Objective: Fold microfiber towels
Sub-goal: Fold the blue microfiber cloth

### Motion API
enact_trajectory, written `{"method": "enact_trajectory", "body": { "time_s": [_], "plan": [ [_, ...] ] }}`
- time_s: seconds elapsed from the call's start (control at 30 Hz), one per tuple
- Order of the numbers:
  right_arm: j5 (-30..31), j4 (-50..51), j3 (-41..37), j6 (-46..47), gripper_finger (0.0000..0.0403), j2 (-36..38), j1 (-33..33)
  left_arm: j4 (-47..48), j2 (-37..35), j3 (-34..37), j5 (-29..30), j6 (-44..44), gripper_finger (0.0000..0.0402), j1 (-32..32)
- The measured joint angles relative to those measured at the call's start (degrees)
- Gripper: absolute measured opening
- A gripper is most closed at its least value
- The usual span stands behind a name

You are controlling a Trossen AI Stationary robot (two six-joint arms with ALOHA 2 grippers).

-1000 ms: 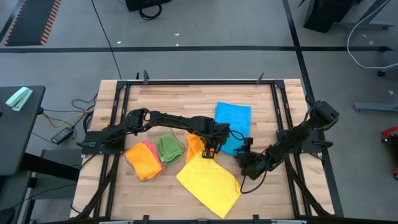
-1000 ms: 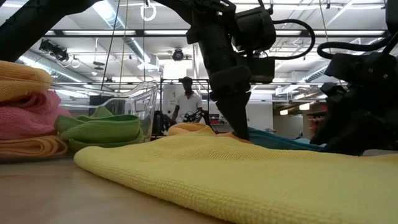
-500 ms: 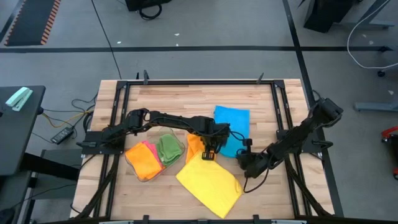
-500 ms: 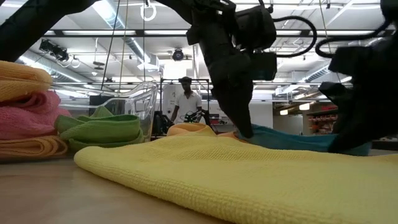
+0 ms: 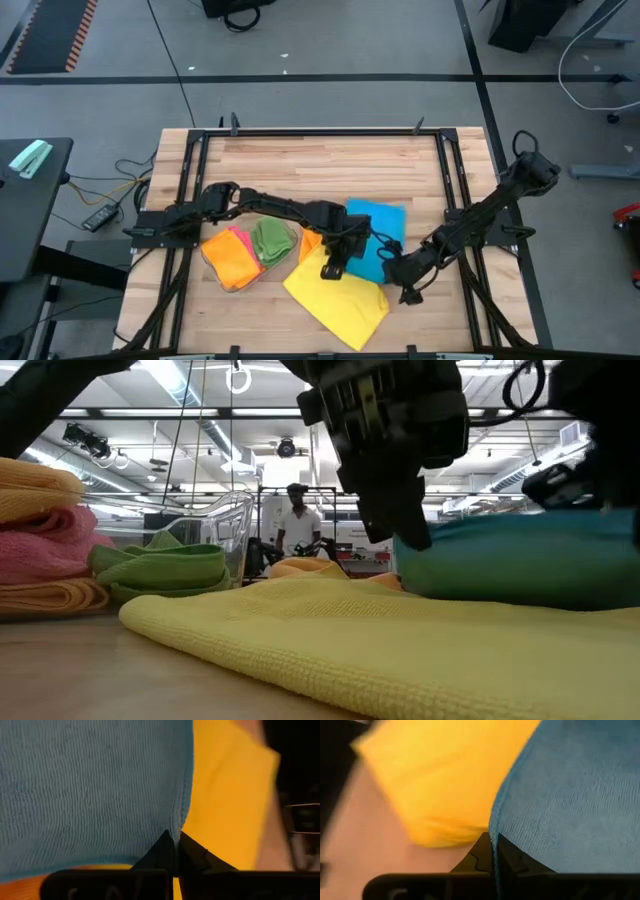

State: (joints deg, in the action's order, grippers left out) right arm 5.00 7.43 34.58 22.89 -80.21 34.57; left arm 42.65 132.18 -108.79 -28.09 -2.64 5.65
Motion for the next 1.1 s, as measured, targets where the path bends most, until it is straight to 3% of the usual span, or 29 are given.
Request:
{"method": "enact_trajectory", "body": {
  "time_s": [0.17, 0.47, 0.7, 1.1],
  "plan": [
    [-2.3, 6.2, 4.4, 0.1, 0.0009, 0.2, 0.1, -0.1, -0.9, -0.3, -1.6, 0.2, 0.0035, 0.3],
    [1.8, 15.0, 3.5, 4.5, 0.0016, 0.1, -1.8, 0.5, -1.2, -2.2, 5.6, -4.3, 0.0013, -1.8],
    [5.1, 19.7, 3.3, 5.8, 0.0024, 0.1, -2.9, -0.5, -1.0, -2.2, 13.2, -6.9, 0.0035, -2.9],
    [8.8, 21.1, 1.0, 3.9, 0.0026, -0.3, -6.1, -2.8, 3.0, -2.1, 13.5, -7.0, 0.0019, -5.7]
  ]
}}
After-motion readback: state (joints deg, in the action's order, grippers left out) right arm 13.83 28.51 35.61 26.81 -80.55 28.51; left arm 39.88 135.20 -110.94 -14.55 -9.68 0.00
